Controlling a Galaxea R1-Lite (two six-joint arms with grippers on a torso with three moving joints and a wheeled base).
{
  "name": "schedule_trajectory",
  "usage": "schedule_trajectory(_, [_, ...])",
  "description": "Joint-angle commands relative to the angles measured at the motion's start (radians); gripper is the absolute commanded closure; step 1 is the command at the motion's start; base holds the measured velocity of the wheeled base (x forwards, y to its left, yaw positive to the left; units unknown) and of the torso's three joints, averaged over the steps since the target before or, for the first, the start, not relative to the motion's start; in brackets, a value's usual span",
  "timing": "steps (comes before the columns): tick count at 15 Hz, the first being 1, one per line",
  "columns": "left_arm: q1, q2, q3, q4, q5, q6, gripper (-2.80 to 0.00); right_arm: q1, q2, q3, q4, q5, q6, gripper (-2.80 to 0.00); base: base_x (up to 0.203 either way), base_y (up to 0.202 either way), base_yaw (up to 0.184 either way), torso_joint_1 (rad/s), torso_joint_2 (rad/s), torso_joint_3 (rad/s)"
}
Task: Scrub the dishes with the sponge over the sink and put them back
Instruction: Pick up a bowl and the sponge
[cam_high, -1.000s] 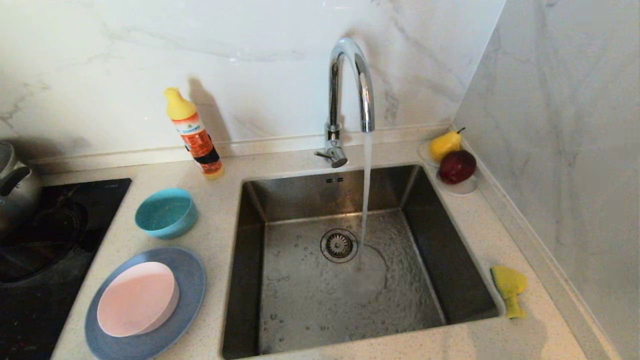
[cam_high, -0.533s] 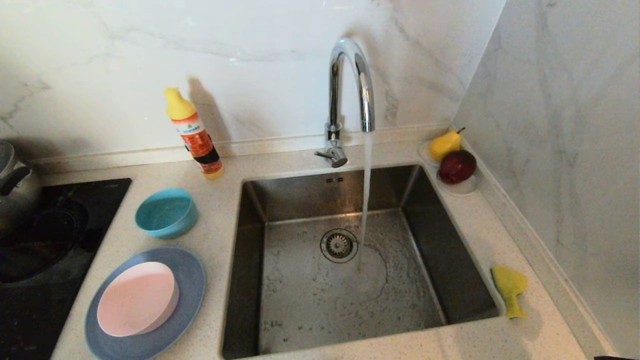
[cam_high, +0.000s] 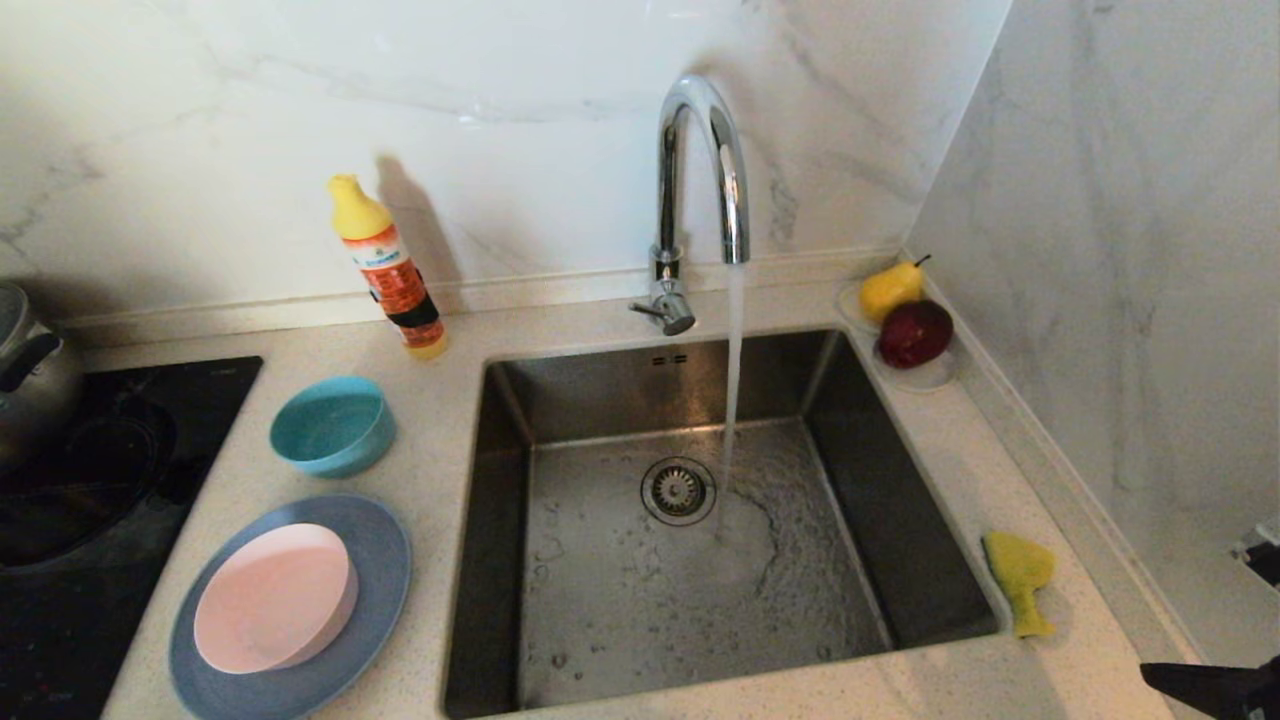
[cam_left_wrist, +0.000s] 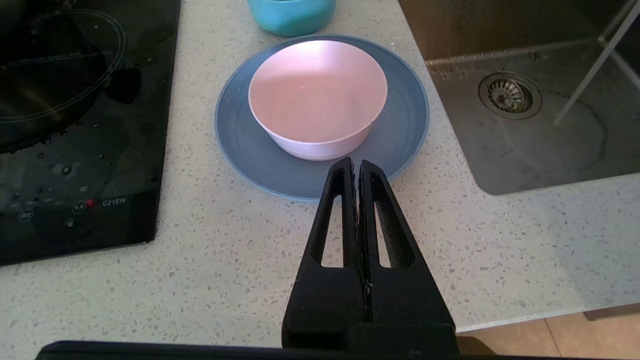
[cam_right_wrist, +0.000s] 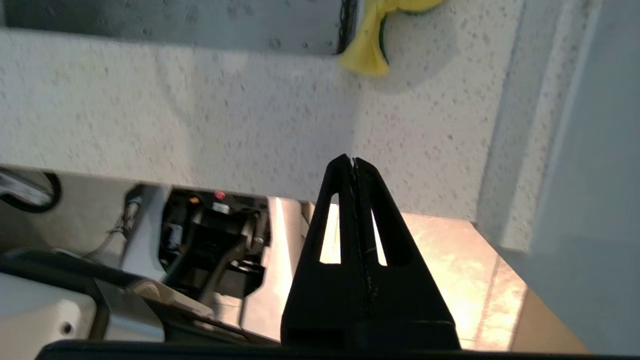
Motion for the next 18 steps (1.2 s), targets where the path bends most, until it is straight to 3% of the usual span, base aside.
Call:
schedule_trajectory(1, [0.0, 0.002, 0.0, 0.0, 0.0, 0.001, 0.0, 0.003, 0.044, 0.0, -0.03, 0.001, 0.013, 0.0, 0.0, 0.0, 0.0, 0.0, 0.0, 0.0])
schedule_trajectory(18, [0.0, 0.002, 0.0, 0.0, -0.001, 0.001, 0.0, 0.047, 0.054, -0.002, -0.043, -0.022, 0.038, 0.0, 0.0, 0.0, 0.0, 0.0, 0.0, 0.0])
